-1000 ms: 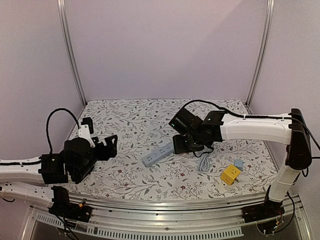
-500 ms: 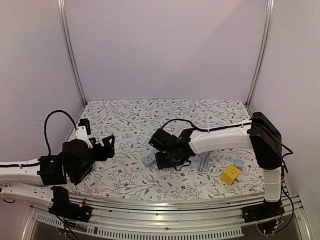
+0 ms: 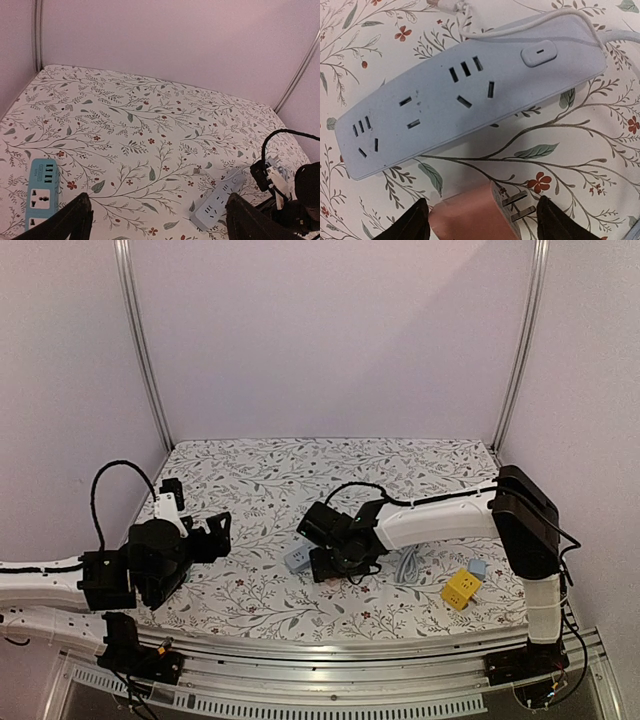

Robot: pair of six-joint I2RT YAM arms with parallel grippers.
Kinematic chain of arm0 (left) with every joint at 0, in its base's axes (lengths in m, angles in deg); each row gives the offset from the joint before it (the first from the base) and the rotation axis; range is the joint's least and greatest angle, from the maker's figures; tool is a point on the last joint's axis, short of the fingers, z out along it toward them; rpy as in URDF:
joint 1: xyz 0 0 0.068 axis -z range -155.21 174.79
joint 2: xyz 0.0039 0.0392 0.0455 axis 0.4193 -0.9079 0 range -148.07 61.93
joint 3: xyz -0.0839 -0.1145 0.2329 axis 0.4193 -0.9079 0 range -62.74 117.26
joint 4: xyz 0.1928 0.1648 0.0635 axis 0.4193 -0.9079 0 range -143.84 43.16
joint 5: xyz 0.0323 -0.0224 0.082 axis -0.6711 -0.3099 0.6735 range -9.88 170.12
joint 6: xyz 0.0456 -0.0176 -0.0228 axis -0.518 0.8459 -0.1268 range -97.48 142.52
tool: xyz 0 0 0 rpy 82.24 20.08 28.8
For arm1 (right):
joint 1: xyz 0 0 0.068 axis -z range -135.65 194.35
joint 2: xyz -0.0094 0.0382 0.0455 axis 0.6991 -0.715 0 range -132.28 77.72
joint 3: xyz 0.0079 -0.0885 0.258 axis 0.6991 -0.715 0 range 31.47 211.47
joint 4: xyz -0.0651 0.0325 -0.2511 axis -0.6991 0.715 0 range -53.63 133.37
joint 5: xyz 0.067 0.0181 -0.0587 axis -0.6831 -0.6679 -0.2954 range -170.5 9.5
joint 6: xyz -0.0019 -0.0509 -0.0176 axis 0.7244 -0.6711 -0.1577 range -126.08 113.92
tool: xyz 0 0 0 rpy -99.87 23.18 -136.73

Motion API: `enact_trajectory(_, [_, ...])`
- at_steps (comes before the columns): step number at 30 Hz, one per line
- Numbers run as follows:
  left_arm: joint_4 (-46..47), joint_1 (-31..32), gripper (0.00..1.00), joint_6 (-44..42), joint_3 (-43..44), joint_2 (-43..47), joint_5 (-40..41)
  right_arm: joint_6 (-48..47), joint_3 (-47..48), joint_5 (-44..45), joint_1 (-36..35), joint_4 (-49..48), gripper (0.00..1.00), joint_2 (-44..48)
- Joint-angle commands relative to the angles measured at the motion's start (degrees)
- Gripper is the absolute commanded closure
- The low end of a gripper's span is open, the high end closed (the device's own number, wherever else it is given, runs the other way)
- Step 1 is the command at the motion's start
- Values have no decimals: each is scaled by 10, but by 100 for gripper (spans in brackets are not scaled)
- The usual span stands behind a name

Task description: Insert the plug

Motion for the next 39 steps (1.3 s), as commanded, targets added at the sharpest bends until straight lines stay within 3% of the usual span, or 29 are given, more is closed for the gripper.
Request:
enact_trajectory(1, [3,-7,8,-1,-9,-4,6,-17,5,2,0,3,17,-5])
enact_trajectory(13, [64,-8,7,-61,-6,-30,-81,-94,-27,35,8,-29,1,82])
enact_trajectory(20, [123,-8,8,-116,-10,-81,-170,-146,-158,53,11,-170,1,213])
enact_trajectory(25, [173,-4,10,-152,-9,-148,-267,-163,-211,103,11,-199,1,258])
enact_trajectory(39, [192,17,15,-281,110,-400,-388,-154,-350,176,14,-272,1,415])
